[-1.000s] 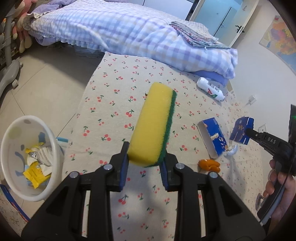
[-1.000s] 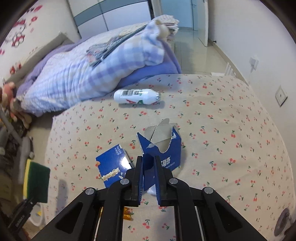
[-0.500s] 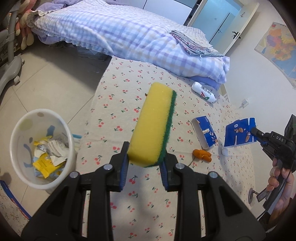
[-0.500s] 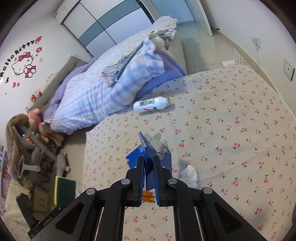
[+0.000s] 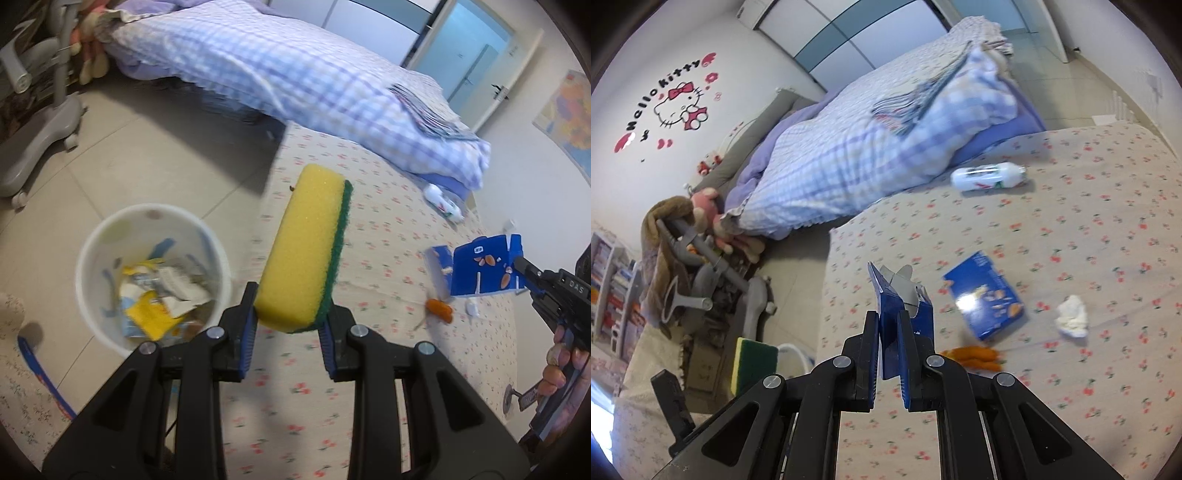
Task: Collect trash
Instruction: 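Carry sponge and blue carton over the wastebasket and open both tools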
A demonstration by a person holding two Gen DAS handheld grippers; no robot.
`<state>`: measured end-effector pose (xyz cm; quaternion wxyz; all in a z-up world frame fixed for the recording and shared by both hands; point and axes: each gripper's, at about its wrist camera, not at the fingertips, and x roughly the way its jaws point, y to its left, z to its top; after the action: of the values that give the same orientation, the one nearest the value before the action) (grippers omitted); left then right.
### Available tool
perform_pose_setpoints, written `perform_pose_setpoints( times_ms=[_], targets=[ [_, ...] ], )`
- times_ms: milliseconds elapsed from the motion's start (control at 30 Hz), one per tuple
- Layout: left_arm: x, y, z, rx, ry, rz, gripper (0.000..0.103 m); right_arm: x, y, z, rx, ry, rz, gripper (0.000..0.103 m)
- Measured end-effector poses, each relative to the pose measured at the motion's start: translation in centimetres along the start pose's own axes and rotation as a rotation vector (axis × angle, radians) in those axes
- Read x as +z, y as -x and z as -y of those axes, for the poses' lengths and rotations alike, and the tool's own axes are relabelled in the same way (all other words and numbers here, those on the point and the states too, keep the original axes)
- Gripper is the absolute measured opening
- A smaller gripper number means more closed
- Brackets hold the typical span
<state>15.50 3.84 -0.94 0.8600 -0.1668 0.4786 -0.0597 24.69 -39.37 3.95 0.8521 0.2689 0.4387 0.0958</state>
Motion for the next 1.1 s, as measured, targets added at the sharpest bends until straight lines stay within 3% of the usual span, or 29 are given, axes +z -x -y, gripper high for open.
perform_pose_setpoints(
  times_ms=[333, 367, 400, 433, 600, 1067, 1100],
  targets=[
    [0.0, 1.2, -7.6, 0.101, 0.112, 0.034, 0.035, -2.9, -4.9, -7.8, 0.11, 0.088, -0.079, 0.01],
    [0.1, 1.4, -8.1, 0.113, 0.118, 0.042, 0.047, -3.2, -5.5, -8.8, 0.117, 0.1, -0.089, 0.01],
    [0.2, 1.4, -8.7, 0.137, 0.132, 0.035, 0.072, -3.7, -6.2, -9.5, 0.124, 0.111, -0.099, 0.01],
    [0.1, 1.4, -9.4, 0.173, 0.152, 0.029, 0.085, -4.0, -6.7, -10.2, 0.13, 0.121, -0.108, 0.01],
    [-0.4, 1.9, -11.0, 0.242, 0.144, 0.005, 0.086, -6.2, -9.7, -13.8, 0.161, 0.183, -0.16, 0.01],
    [-1.6, 2.6, -15.6, 0.309, 0.168, -0.048, 0.086, -10.3, -16.0, -19.2, 0.253, 0.241, -0.271, 0.01],
    [-1.6, 2.7, -15.8, 0.311, 0.166, -0.049, 0.086, -10.4, -16.3, -19.5, 0.257, 0.248, -0.276, 0.014]
  ],
)
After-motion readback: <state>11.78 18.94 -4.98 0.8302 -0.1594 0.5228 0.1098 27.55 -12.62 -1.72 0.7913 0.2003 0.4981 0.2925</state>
